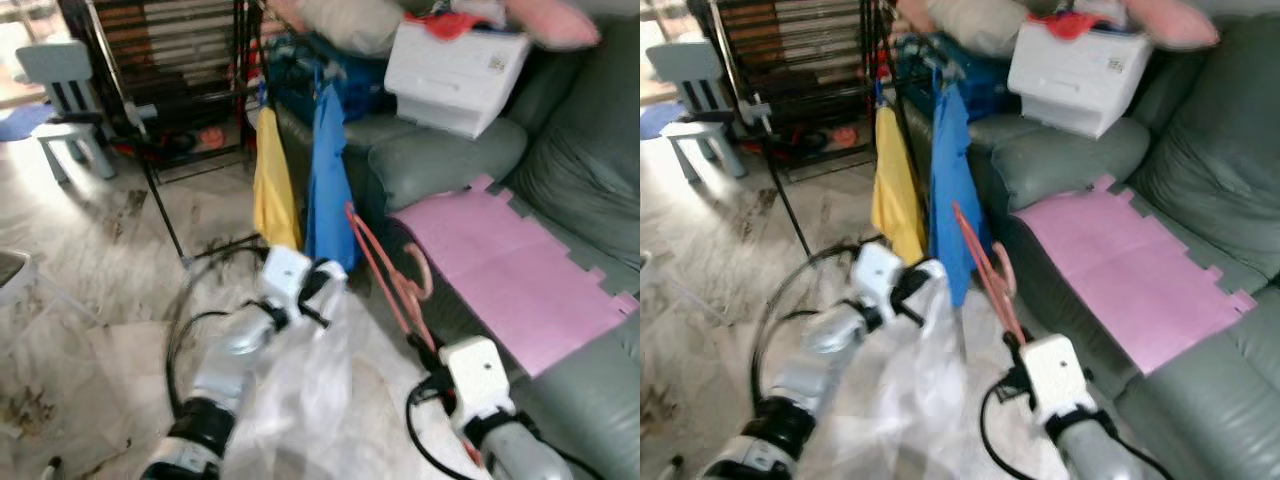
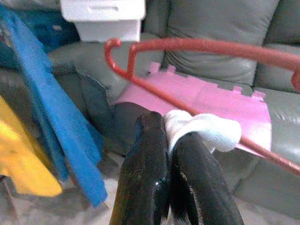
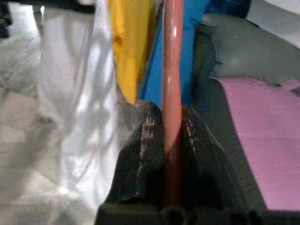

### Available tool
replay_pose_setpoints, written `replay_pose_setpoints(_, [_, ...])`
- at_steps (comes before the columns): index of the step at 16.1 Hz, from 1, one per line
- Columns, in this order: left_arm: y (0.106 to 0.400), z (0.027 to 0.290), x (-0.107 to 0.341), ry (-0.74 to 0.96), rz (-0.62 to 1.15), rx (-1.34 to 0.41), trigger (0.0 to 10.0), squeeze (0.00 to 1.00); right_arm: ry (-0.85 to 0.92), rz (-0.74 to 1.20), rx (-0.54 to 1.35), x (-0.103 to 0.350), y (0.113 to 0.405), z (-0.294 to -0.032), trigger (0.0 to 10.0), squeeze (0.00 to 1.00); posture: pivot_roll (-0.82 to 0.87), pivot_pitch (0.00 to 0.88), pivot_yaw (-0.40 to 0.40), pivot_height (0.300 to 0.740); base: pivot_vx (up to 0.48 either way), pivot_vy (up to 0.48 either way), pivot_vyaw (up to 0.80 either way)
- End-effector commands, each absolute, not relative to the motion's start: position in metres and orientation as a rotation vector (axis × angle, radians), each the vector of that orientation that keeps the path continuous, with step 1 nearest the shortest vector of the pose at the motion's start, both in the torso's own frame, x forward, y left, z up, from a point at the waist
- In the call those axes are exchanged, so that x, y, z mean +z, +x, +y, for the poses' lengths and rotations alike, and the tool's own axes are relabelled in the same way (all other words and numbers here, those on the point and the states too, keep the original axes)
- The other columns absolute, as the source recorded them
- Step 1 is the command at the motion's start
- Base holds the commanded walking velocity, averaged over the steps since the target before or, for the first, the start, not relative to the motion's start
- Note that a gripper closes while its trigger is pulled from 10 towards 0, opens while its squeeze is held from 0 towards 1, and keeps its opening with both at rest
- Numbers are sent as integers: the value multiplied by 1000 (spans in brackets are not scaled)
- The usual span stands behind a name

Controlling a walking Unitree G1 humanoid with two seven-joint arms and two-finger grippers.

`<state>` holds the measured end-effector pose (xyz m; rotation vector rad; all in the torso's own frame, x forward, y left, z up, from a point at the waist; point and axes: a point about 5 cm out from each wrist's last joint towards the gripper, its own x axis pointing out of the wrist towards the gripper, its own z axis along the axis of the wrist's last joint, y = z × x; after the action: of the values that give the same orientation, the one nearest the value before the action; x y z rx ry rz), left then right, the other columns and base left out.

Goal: Hang hanger

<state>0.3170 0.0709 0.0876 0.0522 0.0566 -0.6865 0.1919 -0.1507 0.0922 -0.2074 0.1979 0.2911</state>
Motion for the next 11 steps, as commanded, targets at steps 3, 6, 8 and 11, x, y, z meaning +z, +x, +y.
replay_pose_setpoints(3, [337,90,102,104,8,-501,10000,0,-199,186,295,96,192,-149,10000,0,-67,0,14,740,0,0,0])
replay_pose_setpoints(6, [343,100,98,151,49,-428,10000,0,-204,190,302,95,192,-149,10000,0,-63,0,13,740,0,0,0])
replay_pose_setpoints(8, [349,116,94,215,83,-314,10000,0,-222,210,309,94,192,-153,10000,0,-57,0,9,740,0,0,0])
replay_pose_setpoints(11, [351,118,96,215,78,-305,10000,0,-232,226,323,92,191,-154,10000,0,-57,0,13,740,0,0,0])
